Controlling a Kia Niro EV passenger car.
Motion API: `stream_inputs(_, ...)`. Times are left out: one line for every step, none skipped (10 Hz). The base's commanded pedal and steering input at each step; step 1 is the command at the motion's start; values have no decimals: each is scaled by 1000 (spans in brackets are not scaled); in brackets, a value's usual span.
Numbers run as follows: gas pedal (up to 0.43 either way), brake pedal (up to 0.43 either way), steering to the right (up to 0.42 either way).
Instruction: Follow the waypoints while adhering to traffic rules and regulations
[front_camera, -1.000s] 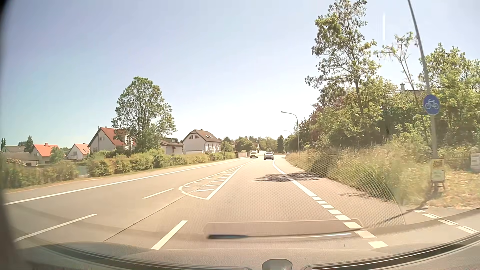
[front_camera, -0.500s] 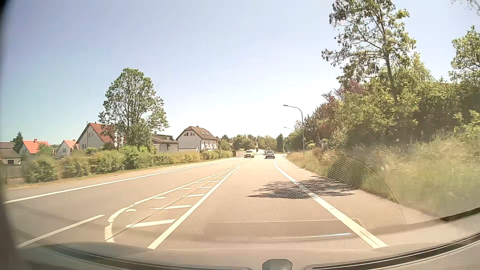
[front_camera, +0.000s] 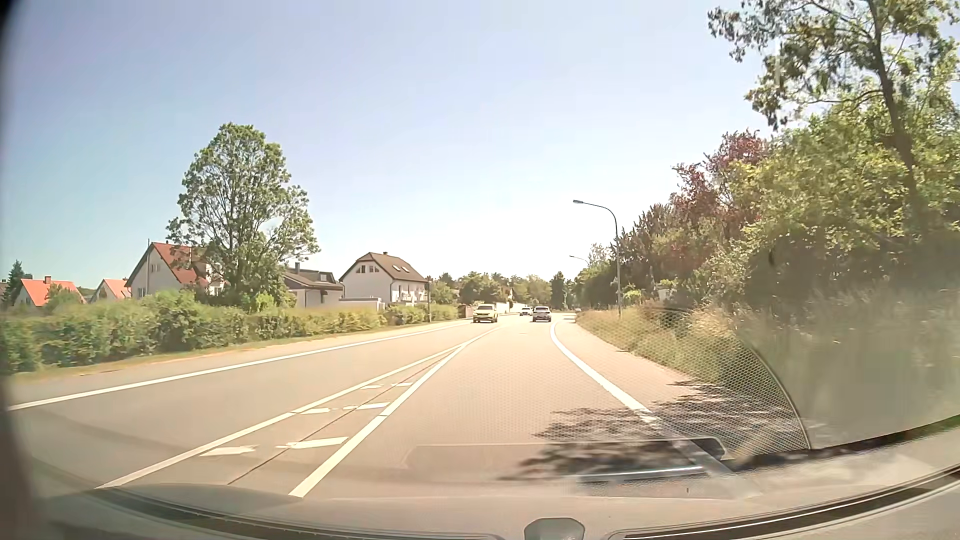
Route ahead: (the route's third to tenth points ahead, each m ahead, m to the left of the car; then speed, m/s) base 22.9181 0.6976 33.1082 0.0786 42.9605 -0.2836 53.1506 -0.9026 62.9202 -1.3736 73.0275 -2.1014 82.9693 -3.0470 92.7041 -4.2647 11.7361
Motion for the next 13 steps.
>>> stream_inputs(39,30,4)
stream_inputs(39,30,4)
stream_inputs(39,30,4)
stream_inputs(39,30,4)
stream_inputs(39,30,4)
stream_inputs(39,30,4)
stream_inputs(39,30,4)
stream_inputs(39,30,4)
stream_inputs(39,24,5)
stream_inputs(39,30,7)
stream_inputs(39,30,8)
stream_inputs(39,30,8)
stream_inputs(39,30,9)
